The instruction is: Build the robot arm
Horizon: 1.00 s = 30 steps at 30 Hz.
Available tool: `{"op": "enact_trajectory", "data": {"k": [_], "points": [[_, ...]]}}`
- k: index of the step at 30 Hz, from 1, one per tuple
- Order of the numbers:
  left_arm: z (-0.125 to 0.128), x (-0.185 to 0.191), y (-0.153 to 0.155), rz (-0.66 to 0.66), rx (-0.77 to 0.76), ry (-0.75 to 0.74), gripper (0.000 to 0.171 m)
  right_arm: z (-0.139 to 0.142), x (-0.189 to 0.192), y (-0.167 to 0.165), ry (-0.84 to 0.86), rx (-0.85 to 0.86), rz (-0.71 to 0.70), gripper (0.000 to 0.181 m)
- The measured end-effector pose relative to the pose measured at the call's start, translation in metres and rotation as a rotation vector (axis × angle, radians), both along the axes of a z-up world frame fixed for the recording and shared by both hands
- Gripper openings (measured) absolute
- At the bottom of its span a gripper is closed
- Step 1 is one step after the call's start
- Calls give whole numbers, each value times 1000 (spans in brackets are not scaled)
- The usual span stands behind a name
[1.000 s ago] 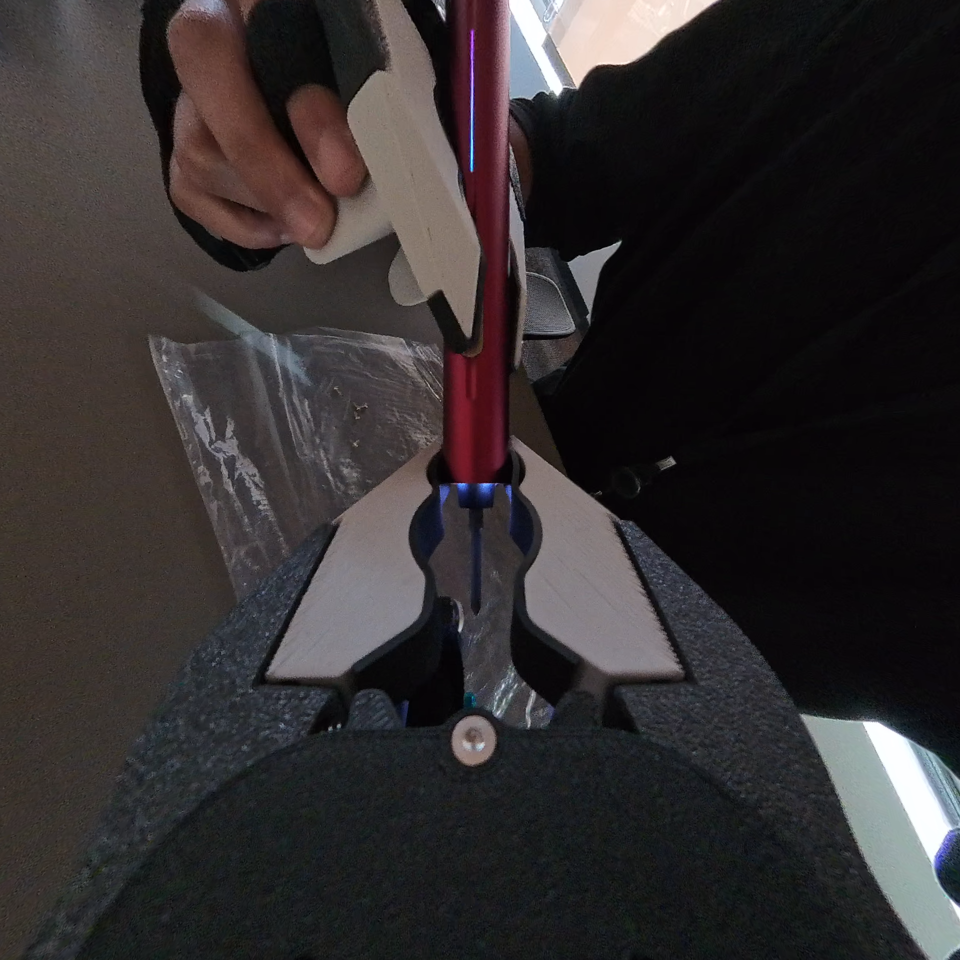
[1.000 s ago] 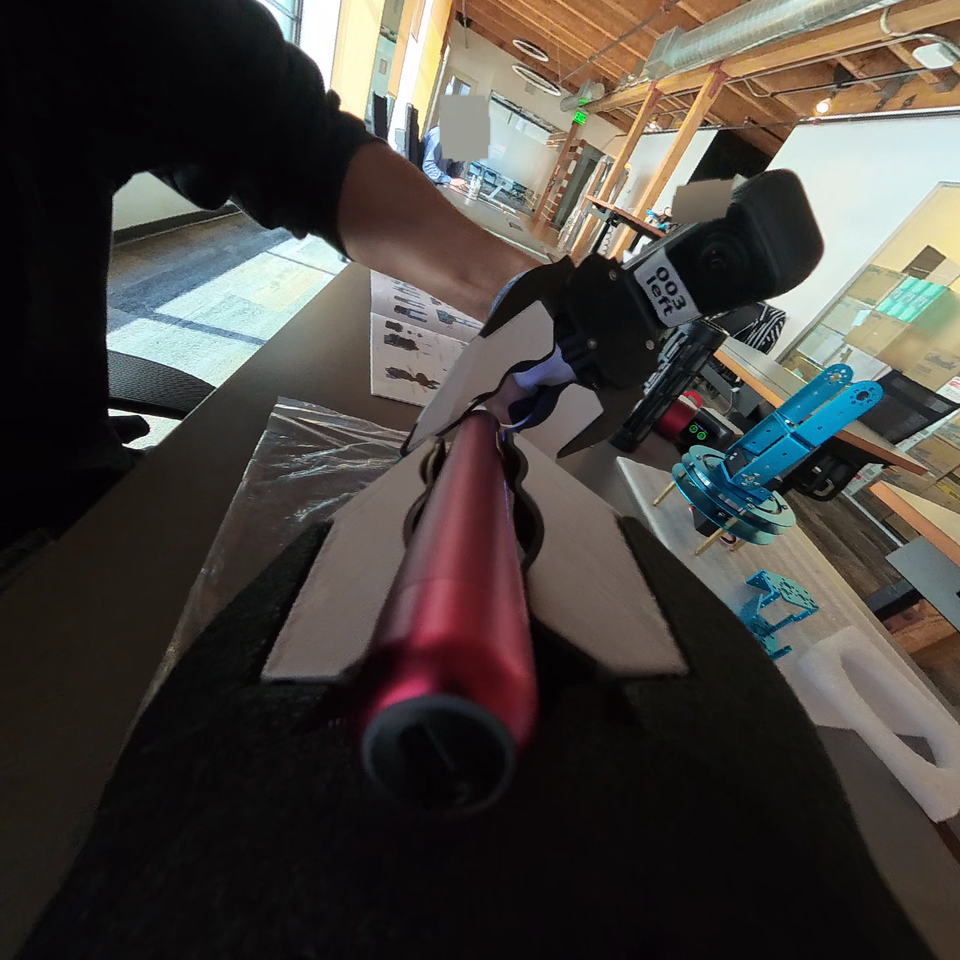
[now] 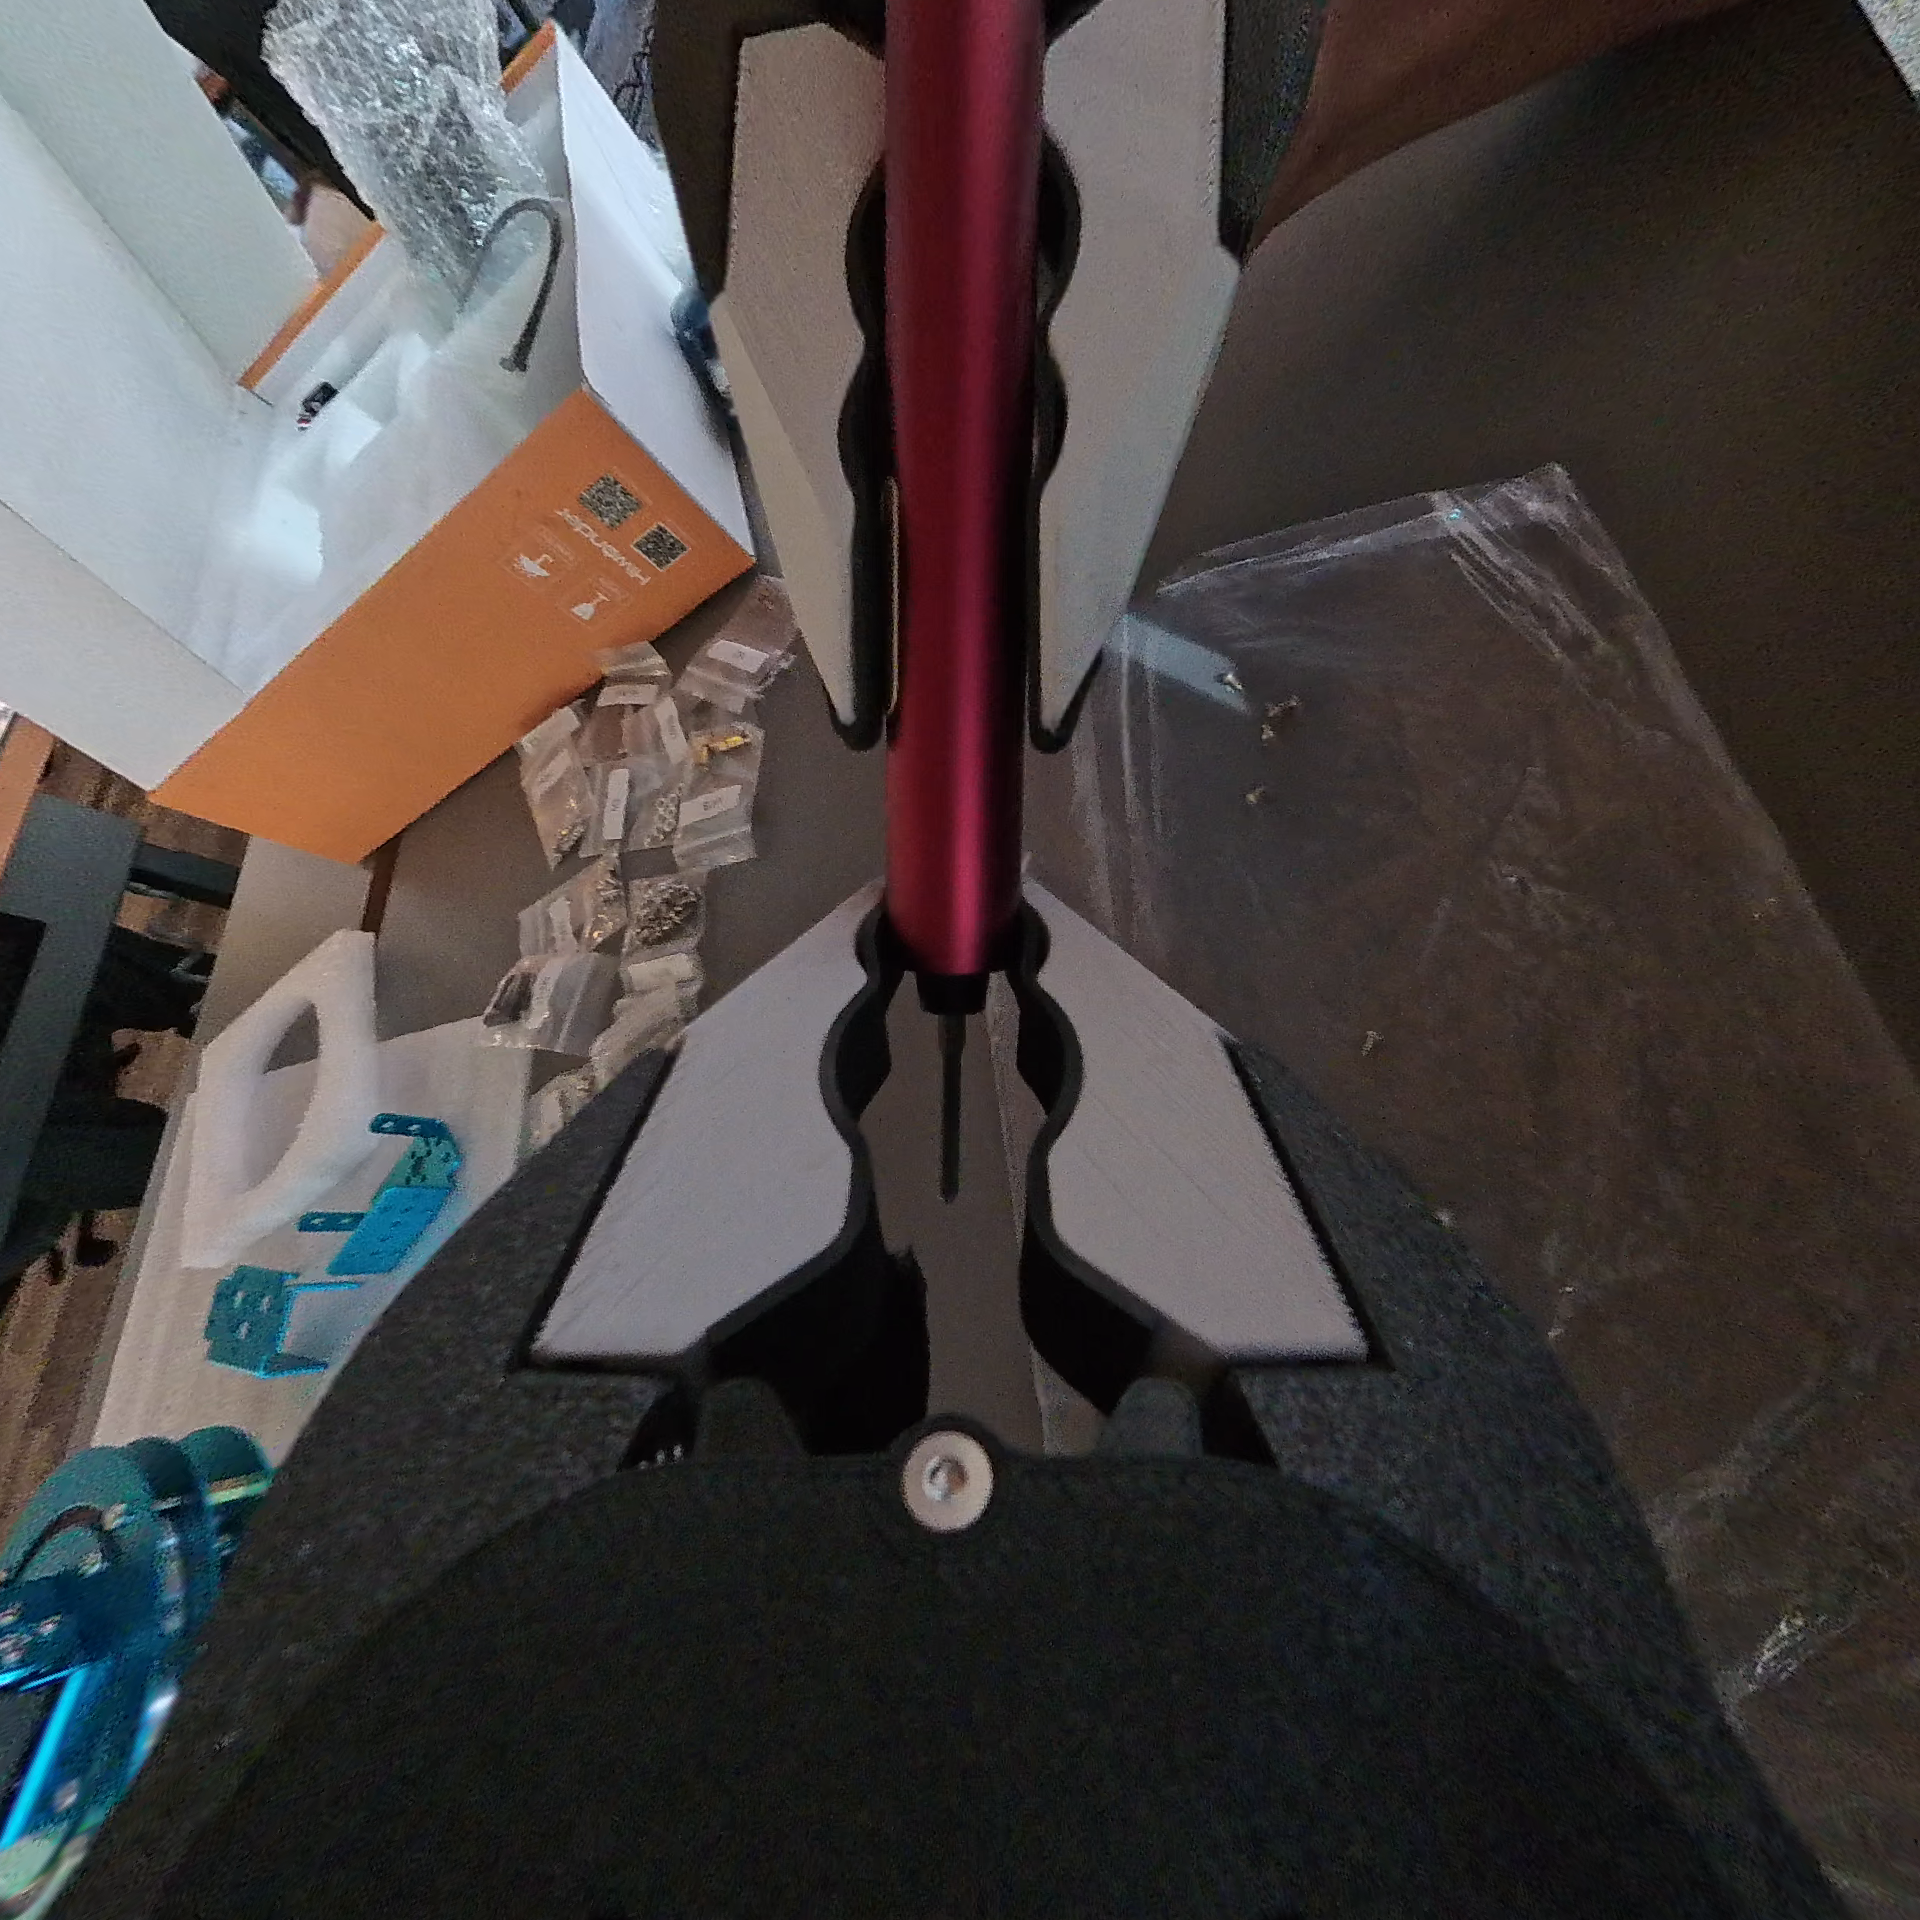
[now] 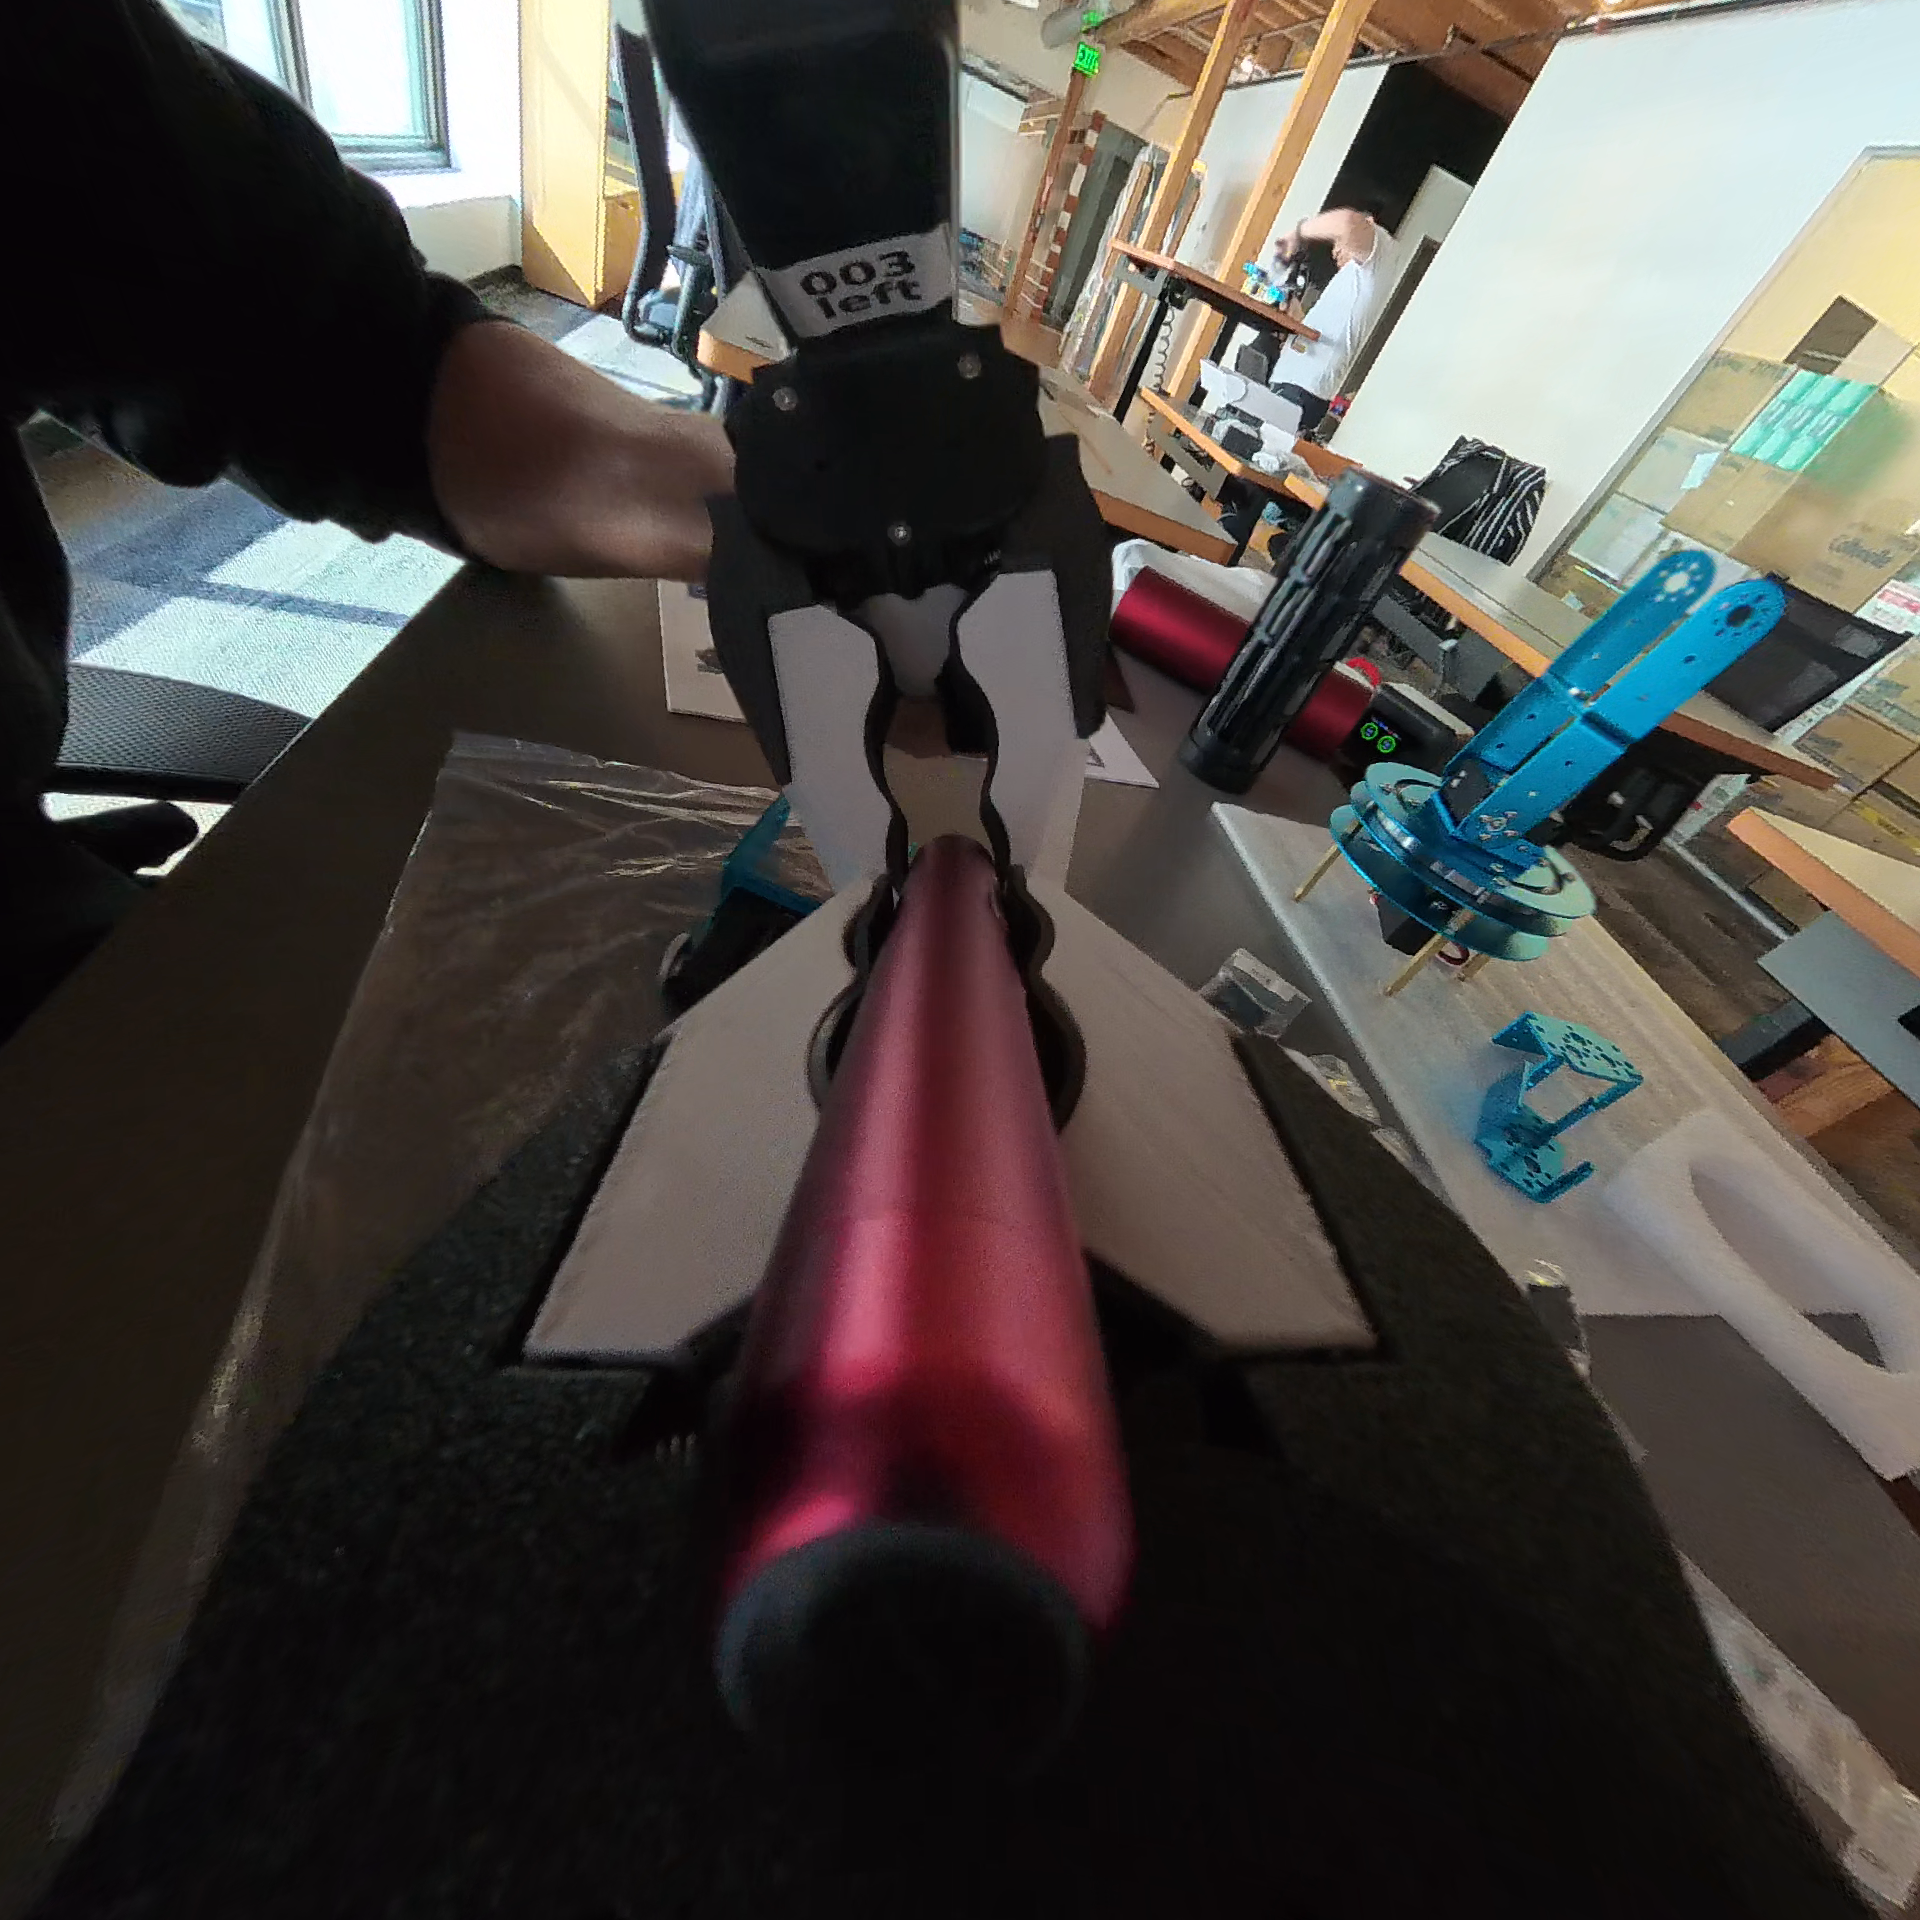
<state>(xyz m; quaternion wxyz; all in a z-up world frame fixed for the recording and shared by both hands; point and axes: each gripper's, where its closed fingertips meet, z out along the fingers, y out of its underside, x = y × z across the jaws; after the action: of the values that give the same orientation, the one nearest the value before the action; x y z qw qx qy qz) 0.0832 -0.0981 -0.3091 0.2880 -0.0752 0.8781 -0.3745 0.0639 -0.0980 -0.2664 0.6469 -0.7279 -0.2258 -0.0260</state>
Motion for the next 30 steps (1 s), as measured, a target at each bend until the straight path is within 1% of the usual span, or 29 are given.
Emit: {"op": "enact_trajectory", "data": {"k": [5, 9, 12, 20, 30], "points": [[-6, -6, -2, -17, 4, 48, 18, -7, -4, 2, -44, -14, 15, 21], [-2, -10, -6, -33, -65, 77, 18, -5, -6, 1, -2, -16, 39, 22], [-4, -13, -6, -42, -51, 76, 18, -12, -9, 3, -40, -18, 41, 22], [-4, -16, -6, -45, -55, 72, 18, -13, -12, 5, -12, -27, 51, 21], [0, -25, -8, -87, -130, 117, 17, -11, -18, 5, 5, -2, 73, 21]]}}
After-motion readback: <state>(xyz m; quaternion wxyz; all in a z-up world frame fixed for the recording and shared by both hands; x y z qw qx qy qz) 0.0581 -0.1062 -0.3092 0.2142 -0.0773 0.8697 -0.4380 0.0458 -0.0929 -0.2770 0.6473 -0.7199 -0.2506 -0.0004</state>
